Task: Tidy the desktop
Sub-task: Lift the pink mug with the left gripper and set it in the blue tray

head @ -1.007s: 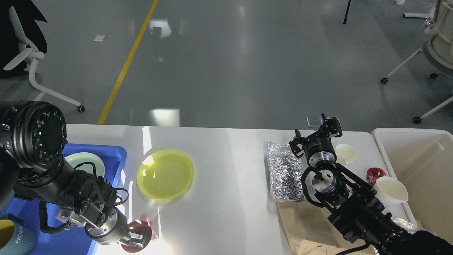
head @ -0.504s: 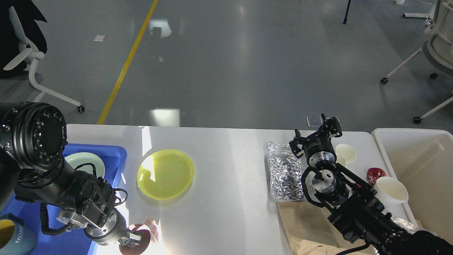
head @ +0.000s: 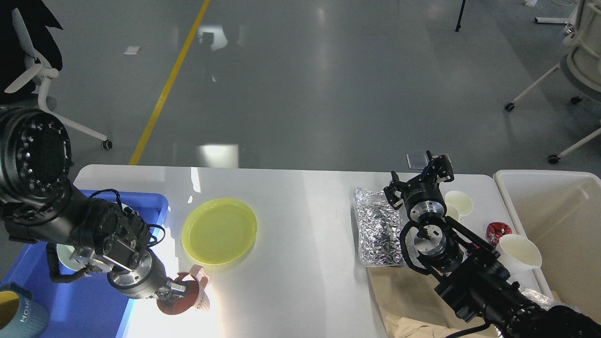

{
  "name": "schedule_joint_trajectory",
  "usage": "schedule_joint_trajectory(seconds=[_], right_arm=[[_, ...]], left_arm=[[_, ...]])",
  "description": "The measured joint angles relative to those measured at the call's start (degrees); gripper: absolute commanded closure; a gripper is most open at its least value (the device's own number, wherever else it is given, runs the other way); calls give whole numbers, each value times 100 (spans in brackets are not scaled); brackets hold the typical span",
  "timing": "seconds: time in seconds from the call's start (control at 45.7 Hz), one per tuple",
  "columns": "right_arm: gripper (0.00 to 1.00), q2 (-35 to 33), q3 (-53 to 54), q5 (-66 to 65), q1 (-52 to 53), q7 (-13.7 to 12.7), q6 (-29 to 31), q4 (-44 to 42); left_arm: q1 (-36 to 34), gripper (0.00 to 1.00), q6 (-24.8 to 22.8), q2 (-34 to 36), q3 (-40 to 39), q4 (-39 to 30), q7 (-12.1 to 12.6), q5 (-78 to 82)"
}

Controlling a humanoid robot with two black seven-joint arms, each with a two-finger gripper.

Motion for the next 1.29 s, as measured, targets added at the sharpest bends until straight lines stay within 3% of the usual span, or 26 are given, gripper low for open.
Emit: schedule_joint_trajectory(seconds=[0.328,0.482,0.569,0.744,1.007,1.292], right_arm=[[0,0,0,0,0,-3,0,0],[0,0,0,0,0,-3,0,0],[0,0,0,0,0,-3,0,0],[0,0,0,0,0,-1,0,0],[0,0,0,0,0,0,0,0],[0,0,0,0,0,0,0,0]], left_arm=[[-2631,100,-2896,924,0,-25,-76,76],[-3483,100,-3747,1087,-75,-89,-104,86],[-3610,100,-3889,1146,-109,-101,-119,92],[-3093,100,-3457,1164,-62,-77,-126,276],[-1407,100,-1379,1189,499,-19,-86,953],[-250,100,-194,1215,1080,-9,-90,1045]])
